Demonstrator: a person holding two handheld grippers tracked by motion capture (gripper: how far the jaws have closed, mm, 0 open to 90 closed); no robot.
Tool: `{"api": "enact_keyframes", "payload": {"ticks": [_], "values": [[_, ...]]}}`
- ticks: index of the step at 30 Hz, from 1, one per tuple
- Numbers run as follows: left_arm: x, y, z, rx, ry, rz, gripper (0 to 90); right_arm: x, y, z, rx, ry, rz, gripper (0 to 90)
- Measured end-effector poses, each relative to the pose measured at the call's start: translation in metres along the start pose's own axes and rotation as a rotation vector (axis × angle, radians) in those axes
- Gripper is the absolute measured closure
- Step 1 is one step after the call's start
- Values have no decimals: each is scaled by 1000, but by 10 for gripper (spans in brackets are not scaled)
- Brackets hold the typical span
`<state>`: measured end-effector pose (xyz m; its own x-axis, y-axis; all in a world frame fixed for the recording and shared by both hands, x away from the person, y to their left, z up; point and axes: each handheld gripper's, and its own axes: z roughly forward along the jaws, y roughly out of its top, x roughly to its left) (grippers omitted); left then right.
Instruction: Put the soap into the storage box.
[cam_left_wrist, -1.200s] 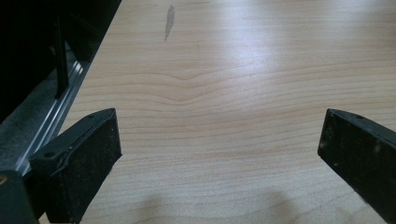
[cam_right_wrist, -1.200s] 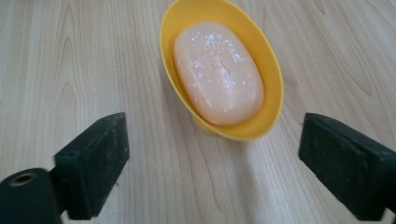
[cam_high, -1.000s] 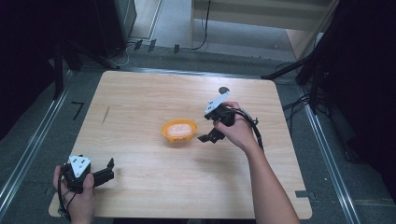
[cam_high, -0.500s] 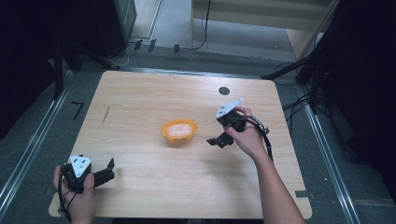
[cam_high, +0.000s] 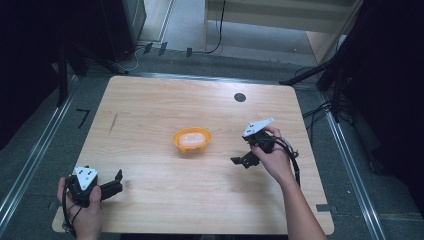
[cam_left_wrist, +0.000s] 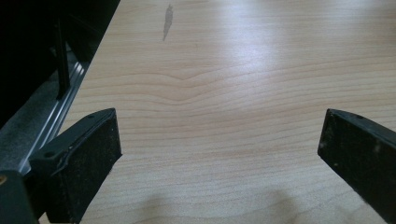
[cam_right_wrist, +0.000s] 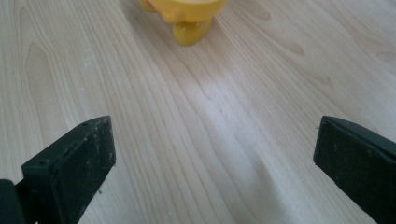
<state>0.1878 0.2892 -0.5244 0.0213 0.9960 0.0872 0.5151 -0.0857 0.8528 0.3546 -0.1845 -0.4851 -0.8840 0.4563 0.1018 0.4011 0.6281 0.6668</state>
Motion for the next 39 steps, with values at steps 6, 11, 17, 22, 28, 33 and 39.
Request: {"api": "enact_keyframes", "payload": {"ticks": [6, 11, 17, 22, 28, 33, 39], "values": [[0, 0, 0, 2, 0, 2, 0, 0, -17, -7, -15, -19, 17, 0], [0, 0, 0, 2, -1, 5, 0, -2, -29, -10, -29, -34, 41, 0], [0, 0, 0, 1, 0, 2, 0, -1, -46, -16, -49, -65, 67, 0], [0, 0, 0, 2, 1, 1, 0, 0, -57, -21, -57, -94, 81, 0], [0, 0, 0, 2, 0, 2, 0, 2, -70, -29, -83, -116, 110, 0], [0, 0, 0, 2, 2, 4, 0, 4, -79, -35, -89, -133, 124, 0], [0, 0, 0, 2, 0, 4, 0, 8, -91, -45, -108, -159, 153, 0]]}}
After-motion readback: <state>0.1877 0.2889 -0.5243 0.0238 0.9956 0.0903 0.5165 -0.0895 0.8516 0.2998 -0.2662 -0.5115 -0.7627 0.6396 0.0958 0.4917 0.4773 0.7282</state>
